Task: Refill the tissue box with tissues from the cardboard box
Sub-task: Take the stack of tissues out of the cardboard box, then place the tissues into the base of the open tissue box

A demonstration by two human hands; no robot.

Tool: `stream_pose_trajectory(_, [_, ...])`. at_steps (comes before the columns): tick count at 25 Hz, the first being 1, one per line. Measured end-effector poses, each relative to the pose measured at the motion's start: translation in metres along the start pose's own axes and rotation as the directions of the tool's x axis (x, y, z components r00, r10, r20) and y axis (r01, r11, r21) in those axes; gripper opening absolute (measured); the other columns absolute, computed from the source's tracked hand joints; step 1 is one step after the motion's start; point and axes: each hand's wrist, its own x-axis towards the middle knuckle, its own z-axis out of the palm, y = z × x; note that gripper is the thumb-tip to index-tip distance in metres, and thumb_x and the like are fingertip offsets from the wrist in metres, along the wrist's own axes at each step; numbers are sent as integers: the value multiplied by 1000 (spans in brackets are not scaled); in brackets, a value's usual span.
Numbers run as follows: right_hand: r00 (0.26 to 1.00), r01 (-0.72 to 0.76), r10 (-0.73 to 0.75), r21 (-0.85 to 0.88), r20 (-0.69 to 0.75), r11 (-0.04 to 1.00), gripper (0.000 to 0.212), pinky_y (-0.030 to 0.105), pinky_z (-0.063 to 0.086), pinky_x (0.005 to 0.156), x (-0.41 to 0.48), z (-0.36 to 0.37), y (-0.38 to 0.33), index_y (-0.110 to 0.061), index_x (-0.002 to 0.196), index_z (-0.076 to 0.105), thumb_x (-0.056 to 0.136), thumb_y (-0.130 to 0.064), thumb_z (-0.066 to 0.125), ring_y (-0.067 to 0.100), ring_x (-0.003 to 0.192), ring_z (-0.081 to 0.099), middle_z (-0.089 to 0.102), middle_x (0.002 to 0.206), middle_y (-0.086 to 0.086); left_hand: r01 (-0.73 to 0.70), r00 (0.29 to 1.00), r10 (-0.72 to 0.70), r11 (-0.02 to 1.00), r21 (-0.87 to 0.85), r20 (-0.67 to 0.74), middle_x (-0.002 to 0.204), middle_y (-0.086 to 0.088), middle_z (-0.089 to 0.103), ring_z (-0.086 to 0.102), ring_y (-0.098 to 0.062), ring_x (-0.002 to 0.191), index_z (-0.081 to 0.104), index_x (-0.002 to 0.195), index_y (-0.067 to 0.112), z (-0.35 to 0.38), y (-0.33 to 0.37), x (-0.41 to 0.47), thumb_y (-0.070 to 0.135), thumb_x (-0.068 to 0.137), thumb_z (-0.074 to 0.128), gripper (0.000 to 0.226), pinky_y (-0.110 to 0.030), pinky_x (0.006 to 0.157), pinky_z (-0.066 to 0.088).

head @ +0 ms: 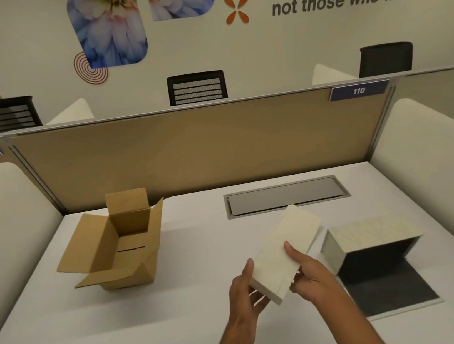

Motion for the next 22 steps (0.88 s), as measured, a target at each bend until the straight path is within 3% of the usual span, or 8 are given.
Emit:
stream_pose_trajectory(3, [1000, 13, -12, 47, -6, 999, 13, 56, 44, 101, -6, -21, -7, -5, 91, 58, 84, -7, 69, 32, 91, 59, 65, 99, 17, -46, 995, 53, 995, 89, -85, 113, -14, 66, 68, -29, 98, 50, 116, 11, 22, -20, -7, 25, 69, 84, 59, -32, 66, 58])
stream_pose_trajectory(6, [999, 38, -36, 82, -23, 996, 15, 56, 43, 103, -8, -37, -13, -6, 90, 56, 83, 0, 68, 31, 91, 59, 64, 98, 16, -29, 993, 37, 997, 72, -109, 109, -16, 68, 69, -30, 95, 51, 116, 7, 31, -29, -8, 15, 66, 86, 62, -33, 64, 58])
stream_pose_trajectory(10, [997, 76, -76, 195, -6, 978, 41, 53, 40, 109, 0, -59, -26, -10, 118, 51, 82, -3, 69, 33, 114, 55, 62, 109, 16, -8, 999, 13, 992, 125, -43, 97, -15, 74, 70, -27, 84, 62, 111, -2, 22, -21, 0, 9, 71, 80, 45, -32, 63, 57])
stream_pose_trajectory(13, [995, 97, -88, 226, -47, 969, 43, 48, 42, 108, 6, -75, -43, -10, 120, 53, 81, -11, 72, 32, 116, 55, 61, 111, 15, 41, 999, -42, 985, 167, 5, 84, -10, 75, 67, -25, 77, 67, 105, -6, 7, -8, 10, 6, 75, 74, 33, -31, 66, 55])
stream_pose_trajectory(18, [995, 81, -81, 10, -61, 997, 38, 43, 51, 94, 4, -94, -62, -8, 112, 57, 79, -16, 74, 31, 104, 60, 62, 110, 17, 114, 993, -117, 976, 184, 5, 97, -18, 67, 62, -26, 80, 65, 107, -7, -5, 0, 24, 6, 75, 72, 35, -30, 67, 52])
stream_pose_trajectory(22, [991, 90, -107, -185, -83, 979, 35, 44, 53, 91, 3, -106, -68, -5, 105, 63, 75, -17, 77, 32, 102, 61, 64, 108, 18, 138, 988, -152, 958, 253, 38, 93, -16, 67, 61, -26, 76, 65, 104, -5, -1, 2, 31, 6, 74, 72, 33, -31, 62, 50])
